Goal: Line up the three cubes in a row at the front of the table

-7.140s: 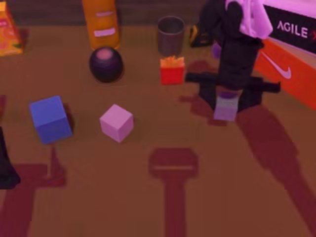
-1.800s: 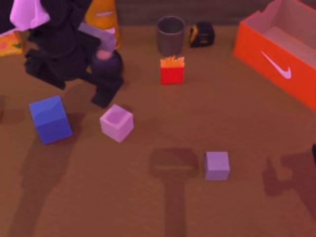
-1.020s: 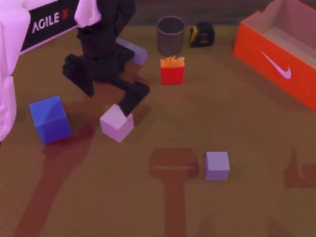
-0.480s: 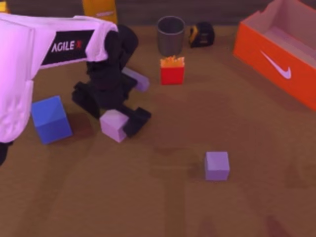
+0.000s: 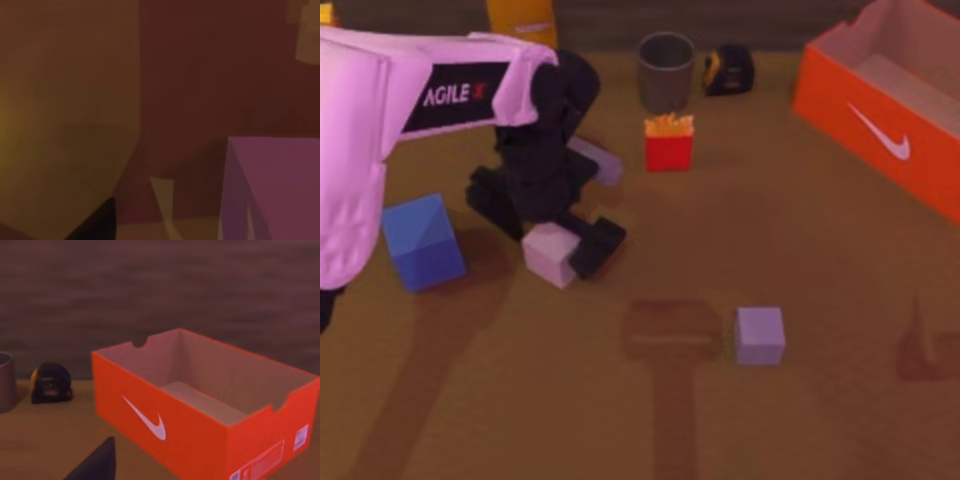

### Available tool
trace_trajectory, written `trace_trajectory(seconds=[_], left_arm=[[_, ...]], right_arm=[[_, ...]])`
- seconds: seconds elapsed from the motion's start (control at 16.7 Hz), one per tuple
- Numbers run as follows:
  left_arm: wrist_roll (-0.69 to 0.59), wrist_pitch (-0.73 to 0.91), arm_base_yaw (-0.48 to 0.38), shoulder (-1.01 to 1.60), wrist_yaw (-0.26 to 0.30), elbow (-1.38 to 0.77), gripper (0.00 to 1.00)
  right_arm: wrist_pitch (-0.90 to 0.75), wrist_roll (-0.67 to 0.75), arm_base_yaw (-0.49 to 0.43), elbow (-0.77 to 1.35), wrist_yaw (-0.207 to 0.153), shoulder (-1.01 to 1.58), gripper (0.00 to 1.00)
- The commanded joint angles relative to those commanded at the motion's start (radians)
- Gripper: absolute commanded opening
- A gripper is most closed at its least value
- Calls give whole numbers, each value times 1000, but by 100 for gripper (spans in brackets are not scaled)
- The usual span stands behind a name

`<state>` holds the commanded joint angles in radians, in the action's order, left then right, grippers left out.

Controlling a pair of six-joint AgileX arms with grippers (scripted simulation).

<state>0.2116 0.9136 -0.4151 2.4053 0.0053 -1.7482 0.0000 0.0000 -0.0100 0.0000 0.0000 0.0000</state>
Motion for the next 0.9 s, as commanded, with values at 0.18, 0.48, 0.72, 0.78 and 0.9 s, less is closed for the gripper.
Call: trace_trajectory(seconds=[0.18,0.48,0.72,0.78,0.9], left_arm=[[0,0,0,0,0,0,55],[0,0,0,0,0,0,17],[0,0,0,0,0,0,0],[0,0,0,0,0,0,0],[0,0,0,0,0,0,0]], right_arm=[[0,0,0,0,0,0,100],[0,0,0,0,0,0,100],[0,0,0,0,0,0,100],[0,0,0,0,0,0,100],[0,0,0,0,0,0,100]])
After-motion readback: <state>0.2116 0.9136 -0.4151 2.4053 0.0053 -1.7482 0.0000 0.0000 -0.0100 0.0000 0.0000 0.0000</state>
